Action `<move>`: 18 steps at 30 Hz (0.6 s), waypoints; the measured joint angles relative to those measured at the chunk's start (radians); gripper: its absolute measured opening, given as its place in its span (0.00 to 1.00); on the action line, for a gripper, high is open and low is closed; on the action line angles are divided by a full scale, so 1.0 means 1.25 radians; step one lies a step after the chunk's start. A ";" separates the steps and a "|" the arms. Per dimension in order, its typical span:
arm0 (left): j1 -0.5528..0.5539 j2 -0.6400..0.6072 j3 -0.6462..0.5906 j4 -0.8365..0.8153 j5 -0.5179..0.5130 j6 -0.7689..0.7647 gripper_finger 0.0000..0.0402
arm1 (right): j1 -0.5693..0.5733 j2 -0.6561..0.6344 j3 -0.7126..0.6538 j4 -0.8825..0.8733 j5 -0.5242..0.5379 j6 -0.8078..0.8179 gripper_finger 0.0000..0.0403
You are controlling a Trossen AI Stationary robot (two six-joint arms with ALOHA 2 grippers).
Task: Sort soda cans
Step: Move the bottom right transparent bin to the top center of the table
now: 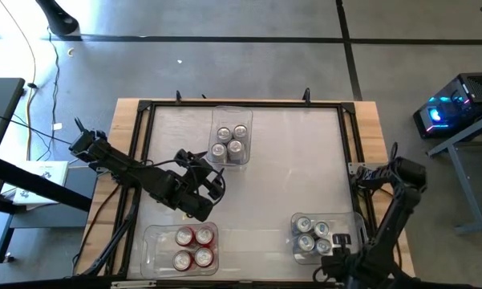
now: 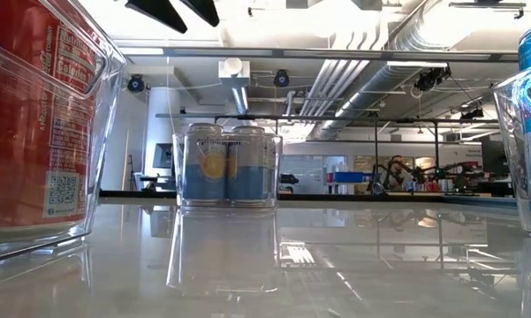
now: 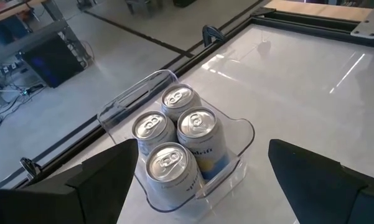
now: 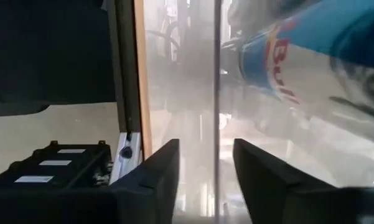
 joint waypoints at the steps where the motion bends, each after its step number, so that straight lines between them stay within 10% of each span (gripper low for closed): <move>1: 0.000 0.000 0.000 0.000 0.001 -0.002 0.89 | -0.005 0.000 0.000 -0.001 0.002 -0.007 0.35; 10: -0.001 0.000 0.000 0.002 0.002 -0.003 0.89 | -0.040 0.000 0.000 0.000 0.022 -0.153 0.03; 18: -0.001 0.000 0.000 0.002 0.002 -0.003 0.89 | -0.070 0.001 0.000 -0.048 0.063 -0.307 0.01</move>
